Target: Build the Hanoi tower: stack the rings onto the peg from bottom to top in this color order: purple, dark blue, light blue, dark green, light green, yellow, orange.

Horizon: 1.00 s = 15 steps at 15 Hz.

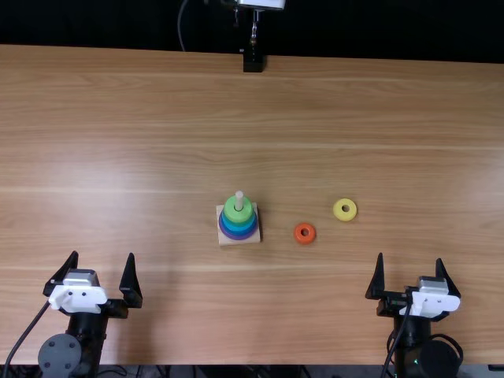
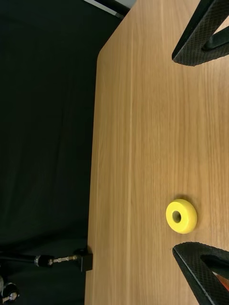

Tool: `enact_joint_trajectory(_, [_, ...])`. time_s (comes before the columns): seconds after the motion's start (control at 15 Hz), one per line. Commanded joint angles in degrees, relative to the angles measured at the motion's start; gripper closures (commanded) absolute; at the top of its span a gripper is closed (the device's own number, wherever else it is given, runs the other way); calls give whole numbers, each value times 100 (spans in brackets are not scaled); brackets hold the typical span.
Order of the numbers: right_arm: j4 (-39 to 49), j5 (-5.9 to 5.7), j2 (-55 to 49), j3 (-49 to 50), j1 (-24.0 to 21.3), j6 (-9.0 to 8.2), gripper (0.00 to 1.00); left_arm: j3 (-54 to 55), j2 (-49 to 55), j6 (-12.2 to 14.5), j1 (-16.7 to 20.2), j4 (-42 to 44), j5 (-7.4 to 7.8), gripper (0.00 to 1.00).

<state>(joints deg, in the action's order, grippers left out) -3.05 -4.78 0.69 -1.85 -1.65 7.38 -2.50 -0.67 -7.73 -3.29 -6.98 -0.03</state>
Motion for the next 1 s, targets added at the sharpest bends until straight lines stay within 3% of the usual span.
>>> enact_joint_trajectory(0.0, [14, -18, -69, 79, -46, 1, 0, 224, 67, 24, -5, -19, -60, 0])
enact_joint_trajectory(0.13, [56, -18, -69, 0, -37, -10, 0, 224, 67, 24, -5, -19, -60, 0])
enact_joint_trajectory(0.53, [98, -8, 757, -2065, -11, -73, 0, 224, 67, 24, -5, -19, -60, 0])
enact_joint_trajectory(0.93, [130, 3, 2752, -3524, 569, -42, 0, 224, 67, 24, -5, -19, -60, 0])
